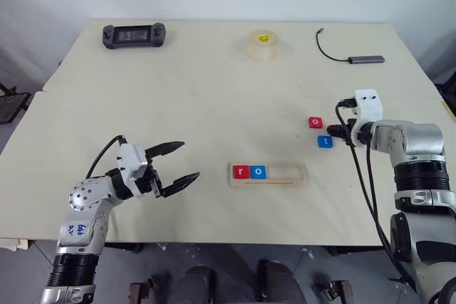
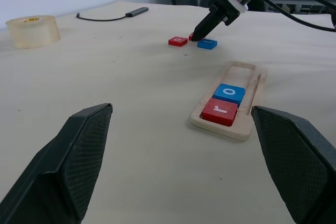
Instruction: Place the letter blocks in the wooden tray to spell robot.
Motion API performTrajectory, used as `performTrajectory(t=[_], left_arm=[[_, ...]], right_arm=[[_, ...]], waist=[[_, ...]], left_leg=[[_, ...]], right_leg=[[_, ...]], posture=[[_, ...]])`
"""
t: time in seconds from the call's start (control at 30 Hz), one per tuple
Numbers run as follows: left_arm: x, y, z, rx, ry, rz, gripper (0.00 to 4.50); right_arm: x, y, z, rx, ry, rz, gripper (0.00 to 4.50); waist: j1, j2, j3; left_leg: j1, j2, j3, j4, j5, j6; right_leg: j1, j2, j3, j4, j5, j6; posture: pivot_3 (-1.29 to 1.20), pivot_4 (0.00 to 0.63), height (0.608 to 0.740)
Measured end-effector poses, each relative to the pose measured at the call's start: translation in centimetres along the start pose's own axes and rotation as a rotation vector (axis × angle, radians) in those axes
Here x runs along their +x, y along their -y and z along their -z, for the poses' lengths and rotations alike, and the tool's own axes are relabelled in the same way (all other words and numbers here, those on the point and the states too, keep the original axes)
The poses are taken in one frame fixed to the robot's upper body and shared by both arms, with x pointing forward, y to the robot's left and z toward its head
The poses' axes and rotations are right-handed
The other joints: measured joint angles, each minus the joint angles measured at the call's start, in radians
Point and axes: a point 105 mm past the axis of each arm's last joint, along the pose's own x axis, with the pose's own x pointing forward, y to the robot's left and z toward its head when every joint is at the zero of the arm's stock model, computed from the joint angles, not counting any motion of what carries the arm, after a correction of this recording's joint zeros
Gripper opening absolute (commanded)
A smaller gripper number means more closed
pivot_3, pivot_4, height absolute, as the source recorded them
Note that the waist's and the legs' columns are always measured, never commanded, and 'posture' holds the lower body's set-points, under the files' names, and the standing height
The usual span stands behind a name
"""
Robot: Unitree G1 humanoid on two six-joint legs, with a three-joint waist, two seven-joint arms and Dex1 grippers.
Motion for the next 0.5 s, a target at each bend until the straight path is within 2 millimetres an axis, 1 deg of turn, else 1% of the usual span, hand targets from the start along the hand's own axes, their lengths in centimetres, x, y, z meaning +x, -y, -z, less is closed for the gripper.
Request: performTrajectory(t=[0.13, 0.27, 0.33, 0.4, 0.47, 0.5], left_arm=[[0.6, 0.1, -0.2, 0.012, 0.009, 0.036, 4.50], [0.9, 0.2, -0.1, 0.009, 0.011, 0.073, 4.50], [1.2, 0.2, 0.0, 0.004, 0.011, 0.093, 4.50], [1.5, 0.2, 0.0, 0.003, 0.013, 0.114, 4.50], [1.6, 0.2, 0.1, -0.004, 0.011, 0.124, 4.50], [1.7, 0.2, 0.1, -0.005, 0.012, 0.132, 4.50]], right_arm=[[-2.6, 0.2, -0.4, -0.031, 0.027, 0.008, 1.47], [-5.2, -0.9, 0.7, -0.031, 0.022, -0.020, 1.47], [-6.4, -1.5, 2.2, -0.016, 0.010, -0.020, 1.47], [-7.1, -2.8, 4.7, 0.010, -0.029, -0.044, 1.47], [-7.2, -4.5, 7.3, 0.038, -0.089, -0.092, 1.47], [-7.3, -4.9, 7.9, 0.048, -0.091, -0.096, 1.47]], waist=[[0.001, 0.000, 0.000], [0.001, 0.000, 0.000], [0.002, 0.000, 0.000], [0.003, 0.000, 0.000], [0.003, 0.000, 0.000], [0.003, 0.000, 0.000]], left_leg=[[-0.001, 0.000, -0.001, 0.000, 0.000, 0.000], [-0.001, 0.000, -0.001, 0.000, 0.000, 0.000], [-0.001, 0.001, -0.001, -0.001, 0.000, 0.000], [-0.001, 0.001, -0.001, -0.001, 0.000, 0.000], [-0.001, 0.000, 0.000, -0.001, 0.000, 0.000], [-0.001, -0.001, 0.000, 0.000, 0.000, 0.000]], right_leg=[[0.000, 0.000, -0.001, -0.001, 0.000, 0.000], [0.000, 0.000, 0.000, -0.001, 0.000, 0.000], [0.000, 0.000, 0.000, -0.001, 0.000, 0.000], [0.000, 0.001, 0.000, -0.001, 0.000, 0.000], [-0.001, 0.000, 0.001, 0.000, 0.000, 0.000], [-0.001, 0.000, 0.001, 0.000, 0.000, 0.000]], posture=[[0.00, 0.150, 0.740], [0.00, 0.150, 0.740], [0.00, 0.150, 0.740], [0.00, 0.150, 0.740], [0.00, 0.150, 0.740], [0.00, 0.150, 0.740]])
